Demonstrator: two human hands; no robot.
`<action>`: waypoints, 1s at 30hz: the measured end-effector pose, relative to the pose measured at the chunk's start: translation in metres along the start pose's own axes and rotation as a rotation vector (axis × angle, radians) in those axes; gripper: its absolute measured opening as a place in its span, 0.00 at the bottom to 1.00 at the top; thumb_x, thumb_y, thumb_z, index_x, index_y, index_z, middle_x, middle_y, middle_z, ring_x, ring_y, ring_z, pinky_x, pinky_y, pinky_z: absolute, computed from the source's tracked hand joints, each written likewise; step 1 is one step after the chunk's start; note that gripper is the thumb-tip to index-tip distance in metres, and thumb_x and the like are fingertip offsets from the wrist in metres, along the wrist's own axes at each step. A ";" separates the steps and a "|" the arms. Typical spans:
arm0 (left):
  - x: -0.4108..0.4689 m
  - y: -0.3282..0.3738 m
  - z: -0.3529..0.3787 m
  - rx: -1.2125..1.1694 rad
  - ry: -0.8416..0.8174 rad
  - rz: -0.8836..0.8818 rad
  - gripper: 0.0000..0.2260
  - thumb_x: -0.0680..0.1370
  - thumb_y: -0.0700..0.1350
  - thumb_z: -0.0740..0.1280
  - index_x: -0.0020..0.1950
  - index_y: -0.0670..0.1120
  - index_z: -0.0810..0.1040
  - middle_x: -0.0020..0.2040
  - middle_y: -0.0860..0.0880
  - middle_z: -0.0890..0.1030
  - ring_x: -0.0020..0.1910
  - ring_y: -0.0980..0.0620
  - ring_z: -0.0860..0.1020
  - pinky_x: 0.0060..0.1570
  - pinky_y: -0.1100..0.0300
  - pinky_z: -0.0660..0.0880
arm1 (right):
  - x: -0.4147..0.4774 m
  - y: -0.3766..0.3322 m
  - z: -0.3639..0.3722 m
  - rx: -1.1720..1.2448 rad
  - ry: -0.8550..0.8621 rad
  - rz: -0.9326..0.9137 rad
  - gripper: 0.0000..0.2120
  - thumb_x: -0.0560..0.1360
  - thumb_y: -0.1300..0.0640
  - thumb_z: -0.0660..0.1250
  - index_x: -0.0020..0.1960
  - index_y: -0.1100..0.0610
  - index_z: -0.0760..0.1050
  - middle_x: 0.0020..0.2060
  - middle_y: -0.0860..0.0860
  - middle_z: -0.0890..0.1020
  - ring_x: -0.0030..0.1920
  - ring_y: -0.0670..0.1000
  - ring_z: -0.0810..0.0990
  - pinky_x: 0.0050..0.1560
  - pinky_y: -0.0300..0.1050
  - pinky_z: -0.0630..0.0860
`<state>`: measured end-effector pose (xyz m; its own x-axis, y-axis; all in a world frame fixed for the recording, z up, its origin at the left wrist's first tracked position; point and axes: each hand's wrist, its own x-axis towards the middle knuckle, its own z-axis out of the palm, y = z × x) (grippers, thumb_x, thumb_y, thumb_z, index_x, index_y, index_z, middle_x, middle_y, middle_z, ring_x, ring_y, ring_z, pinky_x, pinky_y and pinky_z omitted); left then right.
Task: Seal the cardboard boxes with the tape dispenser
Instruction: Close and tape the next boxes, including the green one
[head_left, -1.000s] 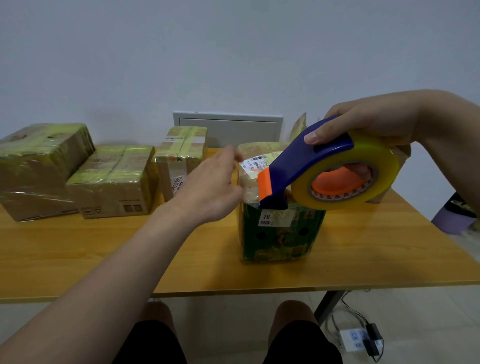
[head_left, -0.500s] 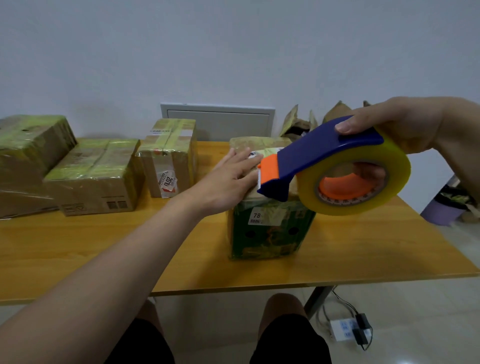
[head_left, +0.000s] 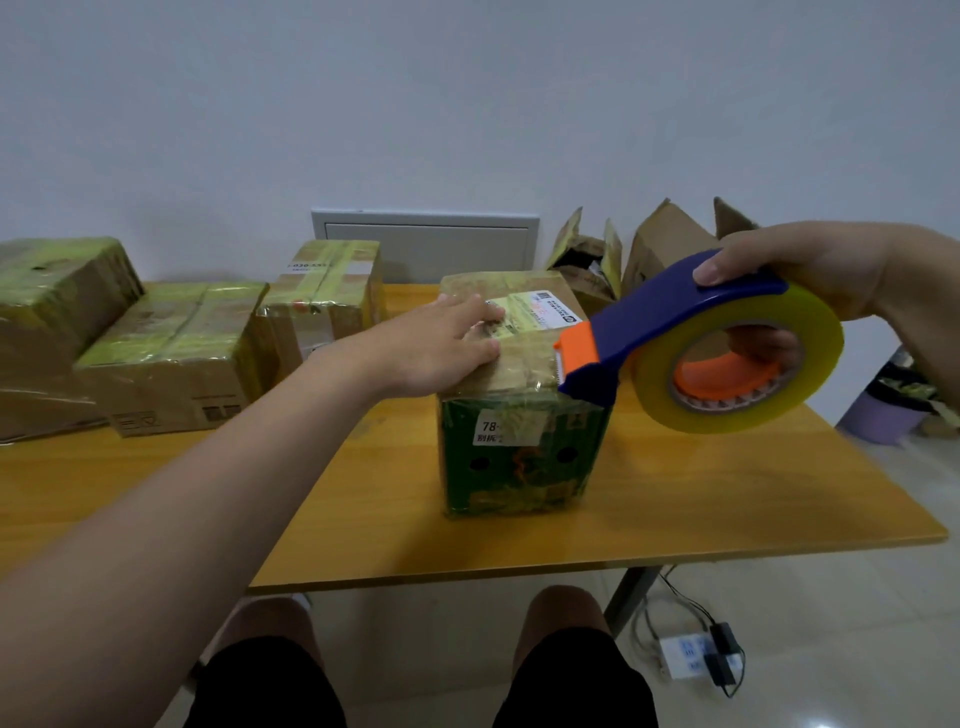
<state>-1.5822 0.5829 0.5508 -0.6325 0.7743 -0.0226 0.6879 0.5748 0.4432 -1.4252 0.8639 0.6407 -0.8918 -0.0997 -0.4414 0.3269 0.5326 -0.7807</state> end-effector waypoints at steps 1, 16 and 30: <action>0.004 0.007 -0.004 0.048 -0.003 -0.017 0.22 0.86 0.53 0.57 0.81 0.53 0.64 0.81 0.47 0.64 0.78 0.44 0.63 0.74 0.47 0.64 | 0.001 -0.001 0.001 -0.005 0.018 -0.005 0.29 0.58 0.34 0.80 0.37 0.62 0.84 0.22 0.62 0.75 0.21 0.56 0.75 0.27 0.46 0.76; 0.025 0.010 0.014 0.050 0.040 0.021 0.29 0.83 0.67 0.54 0.84 0.61 0.56 0.86 0.51 0.49 0.84 0.42 0.42 0.81 0.40 0.46 | 0.011 -0.017 0.017 -0.067 0.002 -0.157 0.24 0.60 0.31 0.79 0.42 0.49 0.86 0.35 0.56 0.84 0.32 0.60 0.81 0.36 0.49 0.79; 0.007 -0.039 -0.020 -0.124 0.061 0.113 0.29 0.79 0.68 0.58 0.79 0.61 0.66 0.78 0.53 0.68 0.76 0.50 0.67 0.73 0.43 0.65 | 0.033 -0.043 0.040 0.038 0.010 -0.364 0.27 0.61 0.35 0.81 0.49 0.53 0.86 0.45 0.57 0.86 0.41 0.54 0.85 0.38 0.44 0.82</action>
<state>-1.6203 0.5604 0.5511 -0.5764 0.8126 0.0860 0.7092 0.4451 0.5467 -1.4556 0.8043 0.6418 -0.9548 -0.2685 -0.1274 -0.0013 0.4326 -0.9016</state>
